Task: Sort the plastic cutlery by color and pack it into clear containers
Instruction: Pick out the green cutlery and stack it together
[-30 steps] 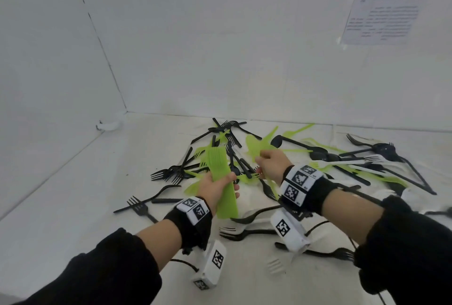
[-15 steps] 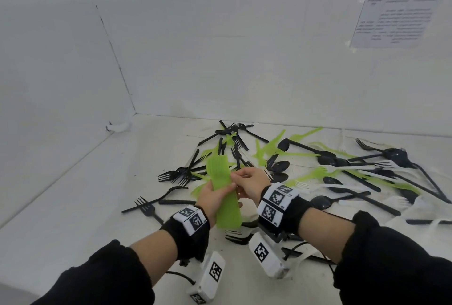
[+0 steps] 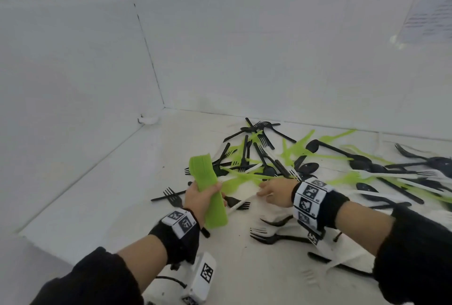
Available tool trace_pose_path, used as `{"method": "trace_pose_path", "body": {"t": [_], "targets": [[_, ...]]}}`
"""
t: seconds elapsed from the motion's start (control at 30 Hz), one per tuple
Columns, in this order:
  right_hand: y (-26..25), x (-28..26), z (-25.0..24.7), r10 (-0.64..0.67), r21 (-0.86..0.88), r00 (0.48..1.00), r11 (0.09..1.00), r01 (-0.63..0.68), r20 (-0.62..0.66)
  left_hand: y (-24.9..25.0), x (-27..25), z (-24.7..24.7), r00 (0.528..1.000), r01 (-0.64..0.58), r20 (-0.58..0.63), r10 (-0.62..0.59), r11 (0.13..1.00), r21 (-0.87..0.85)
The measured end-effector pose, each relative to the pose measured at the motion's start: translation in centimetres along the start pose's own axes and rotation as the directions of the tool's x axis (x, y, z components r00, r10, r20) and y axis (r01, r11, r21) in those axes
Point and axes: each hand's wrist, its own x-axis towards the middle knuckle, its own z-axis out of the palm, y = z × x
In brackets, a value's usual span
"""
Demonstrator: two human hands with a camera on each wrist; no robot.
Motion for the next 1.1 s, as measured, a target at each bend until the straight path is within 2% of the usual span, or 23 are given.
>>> {"method": "trace_pose_path", "body": {"t": [0.1,0.2,0.27,0.3,0.37,0.5,0.6,0.67,0.73,0.83,0.93,1.0,1.1], "targets": [[1.7,-1.3,-0.8,0.084,0.062,0.995,0.995,-0.082,-0.044,0.2,-0.3,-0.9,1.000,0.009,0.008,-0.009,1.000,-0.017],[3.7,-2.2,-0.9,0.144,0.189,0.974,0.976,-0.111,-0.174,0.3,-0.6,-1.0,1.000,0.006,0.023,-0.005,1.000,-0.020],[4.7,-2.0,-0.3,0.172,0.172,0.950,0.976,-0.130,-0.260,0.2,-0.7,-1.0,1.000,0.001,0.031,0.000,1.000,-0.021],[4.8,-1.7,0.2,0.182,0.108,0.947,0.981,-0.158,-0.264,0.2,-0.8,-0.9,0.999,0.000,0.035,0.001,1.000,-0.020],[4.3,-1.3,0.9,0.178,-0.038,0.966,0.981,-0.188,-0.189,0.1,-0.9,-0.9,0.999,0.000,0.045,0.000,1.000,-0.018],[1.5,-0.9,1.1,0.106,-0.088,0.990,0.990,-0.114,-0.090,-0.1,-1.0,-1.1,0.998,0.010,0.063,-0.009,1.000,-0.015],[-0.8,-0.5,0.2,0.080,-0.107,0.974,0.989,-0.105,-0.212,-0.3,-0.8,-1.5,0.998,0.014,0.058,-0.013,1.000,-0.022],[-2.3,0.4,-0.1,-0.024,-0.132,0.972,0.991,-0.007,-0.233,-0.3,-0.8,-1.7,0.999,0.006,0.052,-0.004,0.999,-0.033],[-3.8,1.3,-0.3,-0.127,-0.194,0.984,0.976,0.101,-0.127,-0.2,-0.8,-1.8,0.999,-0.004,0.052,0.005,0.999,-0.033],[-4.3,1.9,-0.3,-0.121,-0.249,0.992,0.960,0.125,0.033,0.0,-0.9,-1.8,0.998,-0.018,0.053,0.020,0.999,-0.031],[-2.8,1.7,-0.3,-0.067,-0.148,0.998,0.987,0.068,0.010,0.1,-1.0,-1.6,0.998,-0.037,0.046,0.037,0.999,-0.016],[-1.5,0.9,-0.6,-0.038,-0.033,0.996,0.999,0.035,-0.078,0.2,-1.0,-0.7,0.997,-0.047,0.054,0.046,0.999,0.010],[-0.3,-1.1,-1.4,0.034,0.271,0.967,0.962,0.037,-0.252,0.3,-1.4,2.0,0.994,-0.043,0.096,0.043,0.999,0.003]]}}
